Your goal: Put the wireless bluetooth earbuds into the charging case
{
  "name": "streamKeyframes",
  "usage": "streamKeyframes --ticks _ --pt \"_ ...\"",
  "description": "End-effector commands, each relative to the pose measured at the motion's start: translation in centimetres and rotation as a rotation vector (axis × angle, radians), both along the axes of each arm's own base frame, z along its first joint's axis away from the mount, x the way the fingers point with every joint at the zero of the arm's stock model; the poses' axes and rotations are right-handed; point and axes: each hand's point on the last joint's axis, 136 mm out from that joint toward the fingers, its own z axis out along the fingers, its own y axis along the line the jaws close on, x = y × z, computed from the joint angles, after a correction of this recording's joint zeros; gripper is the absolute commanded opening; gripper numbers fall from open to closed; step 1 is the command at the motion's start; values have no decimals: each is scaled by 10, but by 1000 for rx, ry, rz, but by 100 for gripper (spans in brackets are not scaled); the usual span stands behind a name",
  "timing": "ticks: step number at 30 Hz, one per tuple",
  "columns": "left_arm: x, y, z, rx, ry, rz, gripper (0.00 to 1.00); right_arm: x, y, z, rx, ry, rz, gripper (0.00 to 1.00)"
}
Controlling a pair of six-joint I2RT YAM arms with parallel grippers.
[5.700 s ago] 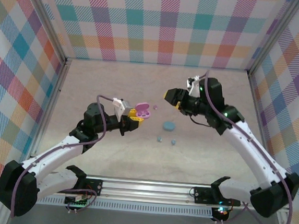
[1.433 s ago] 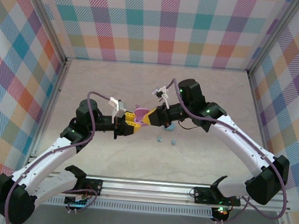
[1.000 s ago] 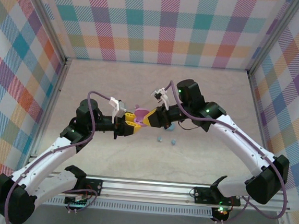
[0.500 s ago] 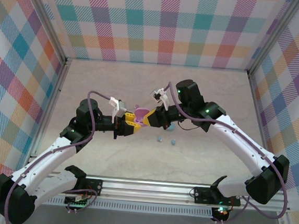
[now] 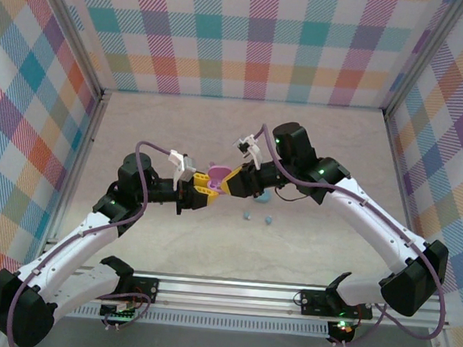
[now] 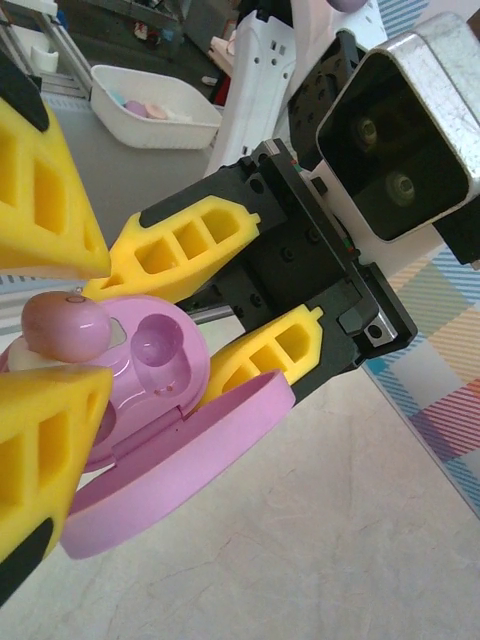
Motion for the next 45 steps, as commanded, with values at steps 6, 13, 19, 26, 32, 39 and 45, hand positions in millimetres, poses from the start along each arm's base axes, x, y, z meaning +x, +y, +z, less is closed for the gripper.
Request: streamKeyframes --ticks 6,13,19,26,32,39,45 --pt "-14 -1 37 -56 -148 -47 3 6 1 2 -28 3 -43 31" --pt "-16 -3 38 -58 -138 -65 2 16 -2 -5 -68 -21 -105 35" --pt "-16 -7 35 -66 -120 -77 1 17 0 -3 -74 -46 -113 37" --pt "-17 -12 34 -68 -117 -94 1 17 3 -3 -78 -56 -110 35" --pt "-18 -12 33 -65 -112 -94 1 20 5 -3 -87 -66 -114 34" --pt "-20 -12 34 -67 -112 -97 1 24 5 0 -90 -80 -131 37" --pt "-21 -12 33 -65 -109 -100 0 25 6 2 -90 -82 -136 37"
